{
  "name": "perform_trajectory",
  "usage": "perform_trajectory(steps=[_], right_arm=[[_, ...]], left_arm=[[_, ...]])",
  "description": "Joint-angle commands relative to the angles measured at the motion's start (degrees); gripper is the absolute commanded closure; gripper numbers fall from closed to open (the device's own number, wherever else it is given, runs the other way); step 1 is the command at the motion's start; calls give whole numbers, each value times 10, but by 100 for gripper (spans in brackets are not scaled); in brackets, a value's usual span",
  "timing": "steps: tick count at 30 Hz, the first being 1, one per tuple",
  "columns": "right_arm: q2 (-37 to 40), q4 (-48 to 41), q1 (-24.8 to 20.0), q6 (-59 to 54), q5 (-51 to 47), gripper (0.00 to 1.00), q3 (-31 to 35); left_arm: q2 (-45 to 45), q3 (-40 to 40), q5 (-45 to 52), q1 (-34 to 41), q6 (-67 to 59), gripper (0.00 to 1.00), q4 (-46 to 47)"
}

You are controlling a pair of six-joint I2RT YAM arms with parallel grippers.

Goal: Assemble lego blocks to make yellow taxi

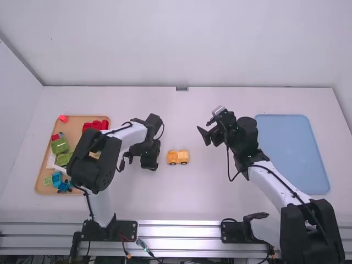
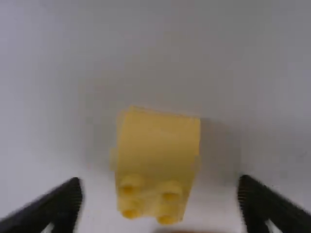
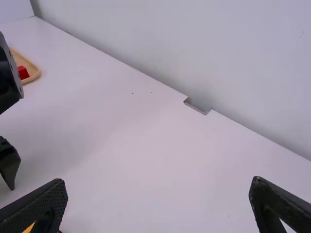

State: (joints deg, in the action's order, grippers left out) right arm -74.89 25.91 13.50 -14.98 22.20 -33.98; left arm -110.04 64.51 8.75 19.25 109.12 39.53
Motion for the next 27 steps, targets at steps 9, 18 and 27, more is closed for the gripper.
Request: perform_trajectory(steps=[9,18,27], right_arm=[[9,-5,0,2,5,1,6],[9,-7,0,2,5,1,6],[9,-6,0,2,5,1,6]], left_arm=[[0,7,-24,-1,-55,52,2],[0,7,-38,-6,-15,1,-18],[3,87,0,-32,-129,1,78]])
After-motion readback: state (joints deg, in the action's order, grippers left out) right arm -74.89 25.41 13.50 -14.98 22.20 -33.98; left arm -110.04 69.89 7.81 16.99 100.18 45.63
